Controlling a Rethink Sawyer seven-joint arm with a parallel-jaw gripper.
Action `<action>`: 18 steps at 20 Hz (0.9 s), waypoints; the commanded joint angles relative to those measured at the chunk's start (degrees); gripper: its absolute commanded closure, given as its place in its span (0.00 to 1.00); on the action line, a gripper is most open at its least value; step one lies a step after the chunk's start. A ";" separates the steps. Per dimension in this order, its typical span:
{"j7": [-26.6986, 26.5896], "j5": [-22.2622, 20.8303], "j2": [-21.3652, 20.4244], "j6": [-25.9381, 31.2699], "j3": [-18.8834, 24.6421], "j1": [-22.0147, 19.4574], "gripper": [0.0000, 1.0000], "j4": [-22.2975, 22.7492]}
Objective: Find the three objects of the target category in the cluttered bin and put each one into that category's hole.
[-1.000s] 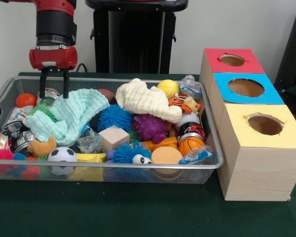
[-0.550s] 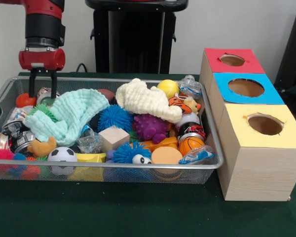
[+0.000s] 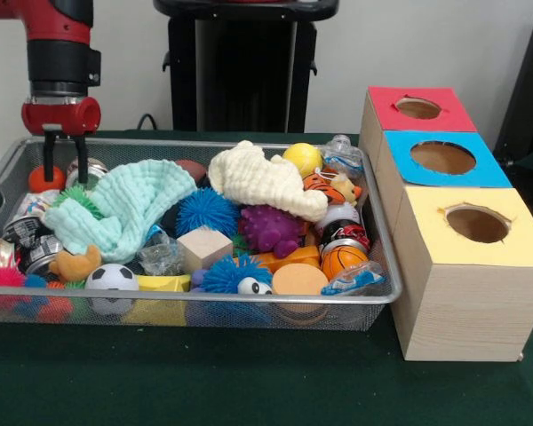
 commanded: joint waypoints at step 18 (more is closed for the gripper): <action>-4.04 6.24 4.09 20.86 14.09 -7.04 0.00 -9.19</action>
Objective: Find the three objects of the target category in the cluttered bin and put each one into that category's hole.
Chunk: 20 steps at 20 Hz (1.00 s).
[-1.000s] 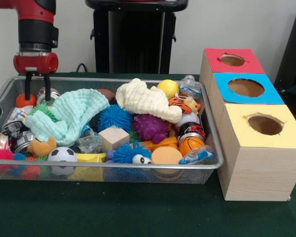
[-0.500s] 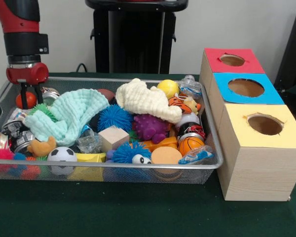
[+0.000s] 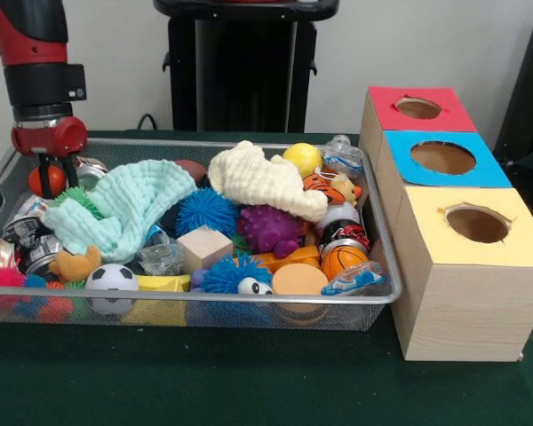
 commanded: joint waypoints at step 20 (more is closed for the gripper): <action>-6.55 4.34 -1.02 12.93 7.04 -3.26 0.00 -8.54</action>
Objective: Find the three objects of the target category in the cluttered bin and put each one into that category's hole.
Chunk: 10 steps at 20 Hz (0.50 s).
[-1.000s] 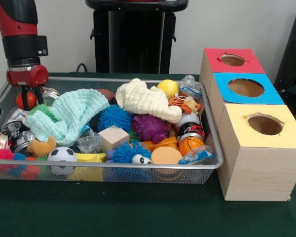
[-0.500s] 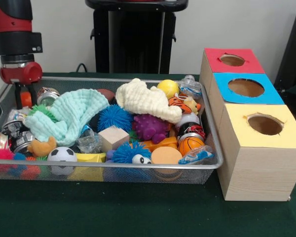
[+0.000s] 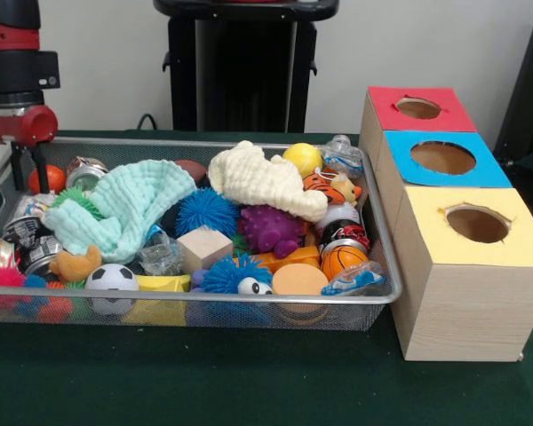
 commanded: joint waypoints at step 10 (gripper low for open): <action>-4.79 0.71 5.97 5.30 5.45 1.49 0.00 -11.18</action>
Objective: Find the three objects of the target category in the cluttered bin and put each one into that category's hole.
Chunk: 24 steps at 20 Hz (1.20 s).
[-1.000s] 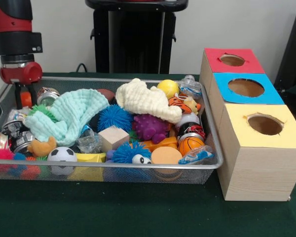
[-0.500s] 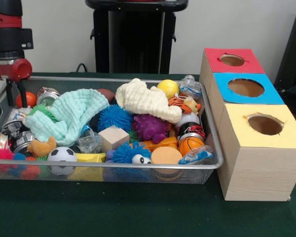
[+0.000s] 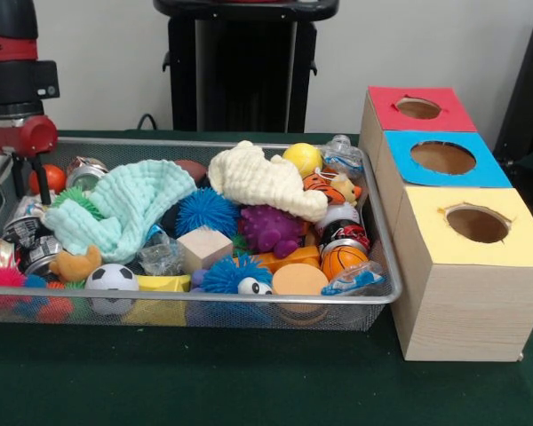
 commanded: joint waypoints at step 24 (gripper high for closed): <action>-4.56 -2.71 7.32 0.55 3.00 3.11 0.00 -11.94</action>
